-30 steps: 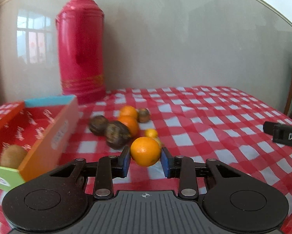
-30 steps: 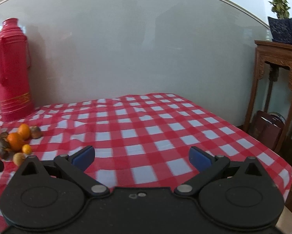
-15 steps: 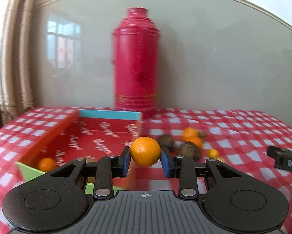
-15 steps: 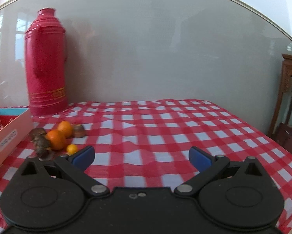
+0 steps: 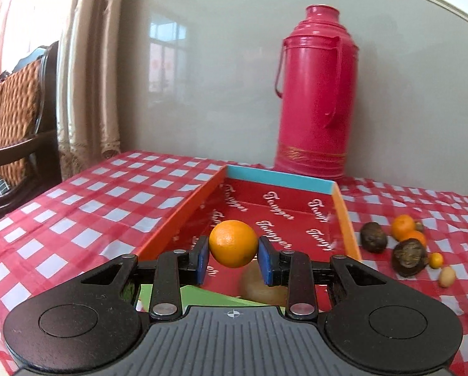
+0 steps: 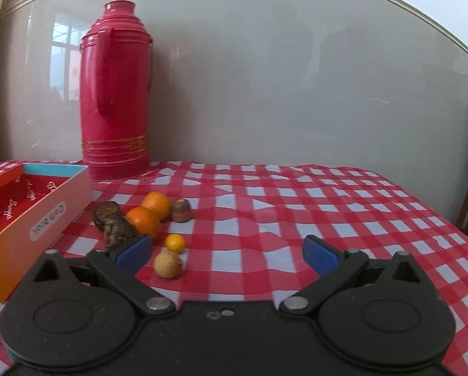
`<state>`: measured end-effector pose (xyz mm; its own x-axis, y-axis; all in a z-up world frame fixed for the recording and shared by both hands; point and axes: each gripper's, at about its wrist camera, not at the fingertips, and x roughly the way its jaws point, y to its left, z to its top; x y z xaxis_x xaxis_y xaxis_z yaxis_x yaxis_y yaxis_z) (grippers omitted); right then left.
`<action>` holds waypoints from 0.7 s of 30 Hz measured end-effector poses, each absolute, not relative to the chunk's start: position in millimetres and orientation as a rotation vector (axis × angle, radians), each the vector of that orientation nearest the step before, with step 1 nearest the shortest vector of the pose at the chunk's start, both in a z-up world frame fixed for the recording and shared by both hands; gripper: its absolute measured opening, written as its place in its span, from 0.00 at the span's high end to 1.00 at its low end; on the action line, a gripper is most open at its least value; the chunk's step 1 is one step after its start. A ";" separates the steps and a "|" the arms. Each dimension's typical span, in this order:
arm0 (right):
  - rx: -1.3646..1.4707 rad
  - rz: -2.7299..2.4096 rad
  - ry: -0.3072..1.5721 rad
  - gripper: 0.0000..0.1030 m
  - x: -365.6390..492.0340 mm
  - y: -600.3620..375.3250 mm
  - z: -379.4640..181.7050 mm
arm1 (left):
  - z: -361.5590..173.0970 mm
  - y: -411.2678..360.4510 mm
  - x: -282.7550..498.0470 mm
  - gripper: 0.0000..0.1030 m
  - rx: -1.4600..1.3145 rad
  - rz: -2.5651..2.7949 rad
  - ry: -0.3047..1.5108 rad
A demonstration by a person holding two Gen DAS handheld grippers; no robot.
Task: Organize fruits
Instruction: 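Carry the orange into the box and open the left tool, then grasp the small pale round fruit with the right tool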
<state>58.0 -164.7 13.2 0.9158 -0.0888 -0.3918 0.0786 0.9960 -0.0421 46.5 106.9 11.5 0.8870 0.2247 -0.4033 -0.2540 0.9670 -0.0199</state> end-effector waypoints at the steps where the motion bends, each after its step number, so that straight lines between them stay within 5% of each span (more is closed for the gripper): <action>1: -0.030 -0.082 0.404 0.05 57.9 -162.8 13.2 | 11.0 108.7 47.0 0.67 -0.074 0.252 0.414; 5: -0.032 -0.074 0.403 0.05 58.0 -158.8 13.6 | 10.1 110.3 46.9 0.63 -0.068 0.255 0.427; 8: -0.031 -0.073 0.404 0.05 57.6 -157.8 14.0 | 10.4 109.6 44.1 0.36 -0.053 0.263 0.422; 21: -0.046 0.006 0.431 0.05 66.5 -140.5 10.5 | 15.4 120.5 31.8 0.23 -0.046 0.304 0.386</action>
